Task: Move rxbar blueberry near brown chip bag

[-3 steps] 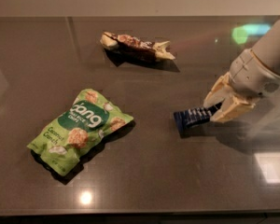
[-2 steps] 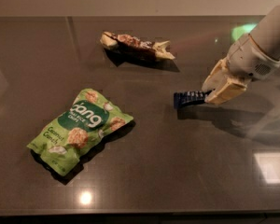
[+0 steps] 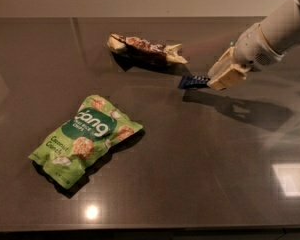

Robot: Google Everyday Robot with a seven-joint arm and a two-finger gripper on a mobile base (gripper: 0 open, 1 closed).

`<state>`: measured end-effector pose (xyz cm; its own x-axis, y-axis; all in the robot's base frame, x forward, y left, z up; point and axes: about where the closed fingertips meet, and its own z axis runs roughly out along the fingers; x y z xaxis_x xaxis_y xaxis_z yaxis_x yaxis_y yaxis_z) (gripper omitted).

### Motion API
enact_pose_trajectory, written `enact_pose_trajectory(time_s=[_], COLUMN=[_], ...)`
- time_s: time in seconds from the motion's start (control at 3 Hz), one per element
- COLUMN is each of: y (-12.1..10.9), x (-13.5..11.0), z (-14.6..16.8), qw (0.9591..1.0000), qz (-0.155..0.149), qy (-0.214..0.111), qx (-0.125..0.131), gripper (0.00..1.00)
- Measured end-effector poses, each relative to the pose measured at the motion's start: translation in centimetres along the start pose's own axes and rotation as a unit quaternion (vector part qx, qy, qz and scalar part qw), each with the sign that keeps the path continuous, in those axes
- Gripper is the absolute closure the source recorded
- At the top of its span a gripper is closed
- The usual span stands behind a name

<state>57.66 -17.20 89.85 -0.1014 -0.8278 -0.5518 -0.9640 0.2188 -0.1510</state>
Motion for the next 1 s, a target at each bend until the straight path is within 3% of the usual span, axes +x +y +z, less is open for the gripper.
enact_pose_trajectory(time_s=[0.67, 1.0], y=[-3.8, -5.0], x=[-1.6, -1.3], z=[2.9, 4.2], qw=[0.9971, 0.9953], qz=[-0.03, -0.045], qy=[-0.05, -0.055], qx=[0.049, 0.067], gripper=[1.0, 0.83])
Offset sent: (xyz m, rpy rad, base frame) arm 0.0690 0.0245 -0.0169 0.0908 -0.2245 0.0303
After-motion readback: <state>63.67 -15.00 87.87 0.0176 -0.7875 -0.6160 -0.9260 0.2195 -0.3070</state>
